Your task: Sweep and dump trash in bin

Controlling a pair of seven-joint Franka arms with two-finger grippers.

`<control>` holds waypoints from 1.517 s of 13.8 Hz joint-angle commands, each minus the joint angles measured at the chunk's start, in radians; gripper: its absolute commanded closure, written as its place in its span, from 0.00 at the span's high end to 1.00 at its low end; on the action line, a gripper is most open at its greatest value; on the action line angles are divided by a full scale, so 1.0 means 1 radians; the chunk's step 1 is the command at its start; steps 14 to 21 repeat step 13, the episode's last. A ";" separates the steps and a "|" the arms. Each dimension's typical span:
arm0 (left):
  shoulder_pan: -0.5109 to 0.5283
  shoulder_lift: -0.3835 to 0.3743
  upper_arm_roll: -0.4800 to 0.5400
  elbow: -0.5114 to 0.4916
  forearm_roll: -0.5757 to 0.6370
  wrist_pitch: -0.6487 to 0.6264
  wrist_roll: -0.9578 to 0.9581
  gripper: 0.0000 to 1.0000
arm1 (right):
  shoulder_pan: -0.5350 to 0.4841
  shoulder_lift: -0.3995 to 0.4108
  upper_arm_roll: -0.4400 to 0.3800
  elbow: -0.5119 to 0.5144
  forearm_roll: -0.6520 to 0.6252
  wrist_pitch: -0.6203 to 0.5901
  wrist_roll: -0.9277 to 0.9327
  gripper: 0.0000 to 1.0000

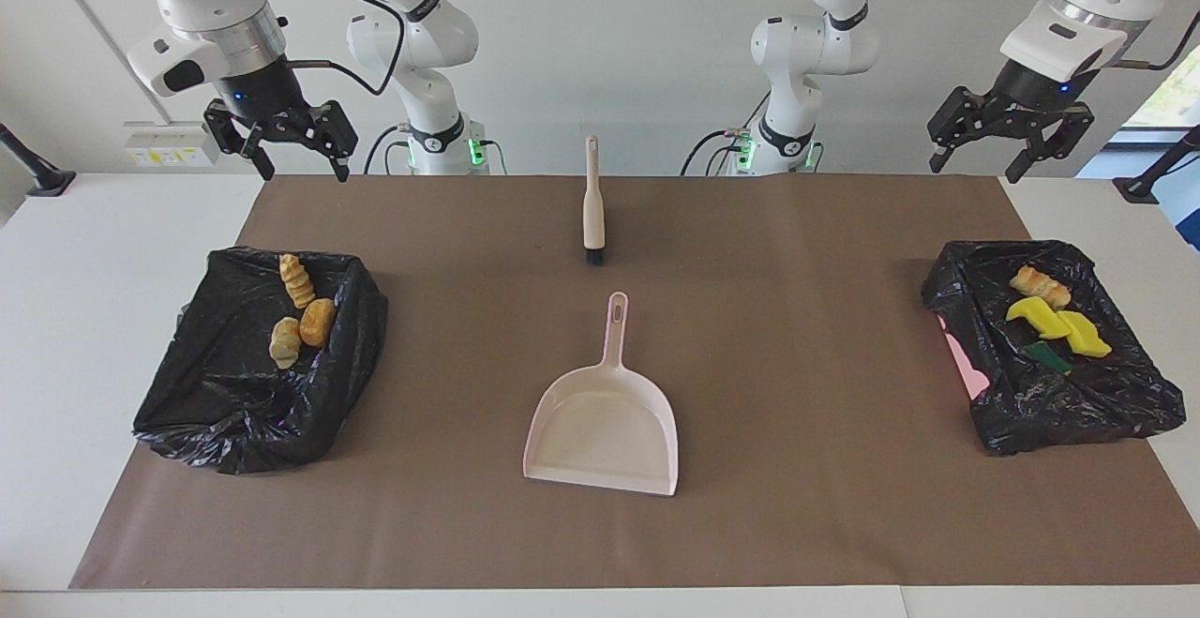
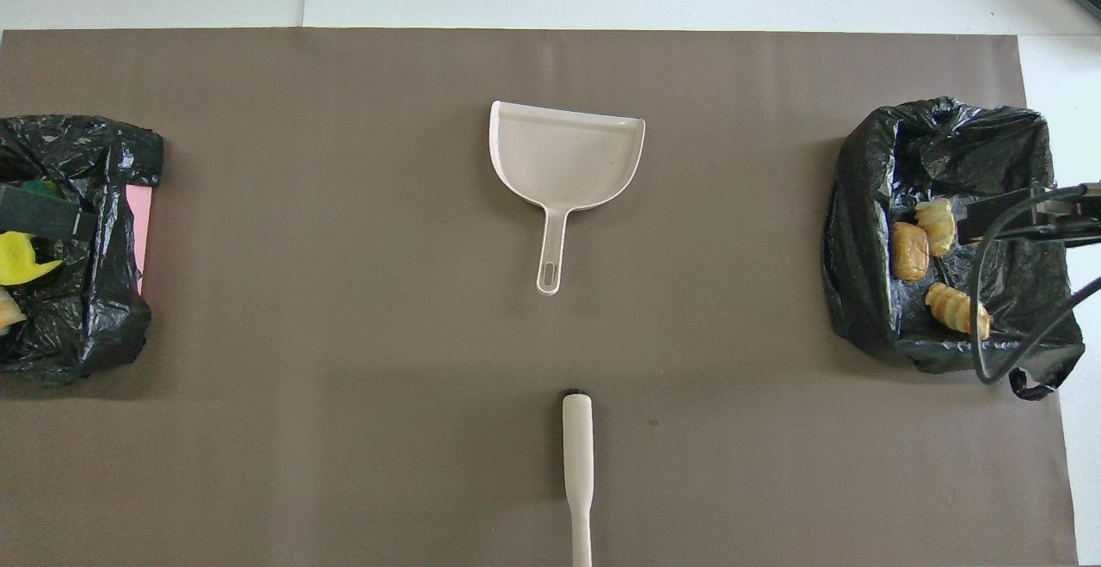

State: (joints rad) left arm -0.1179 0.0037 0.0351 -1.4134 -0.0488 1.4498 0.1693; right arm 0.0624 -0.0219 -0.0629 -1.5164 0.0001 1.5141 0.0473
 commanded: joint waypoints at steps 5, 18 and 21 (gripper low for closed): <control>0.049 -0.005 -0.064 0.013 0.012 -0.040 -0.014 1.00 | -0.012 -0.001 0.003 -0.001 0.020 0.003 -0.027 1.00; 0.050 -0.022 -0.058 -0.016 0.014 -0.042 -0.011 1.00 | -0.012 -0.001 0.003 -0.001 0.020 0.003 -0.027 1.00; 0.050 -0.022 -0.058 -0.016 0.014 -0.042 -0.011 1.00 | -0.012 -0.001 0.003 -0.001 0.020 0.003 -0.027 1.00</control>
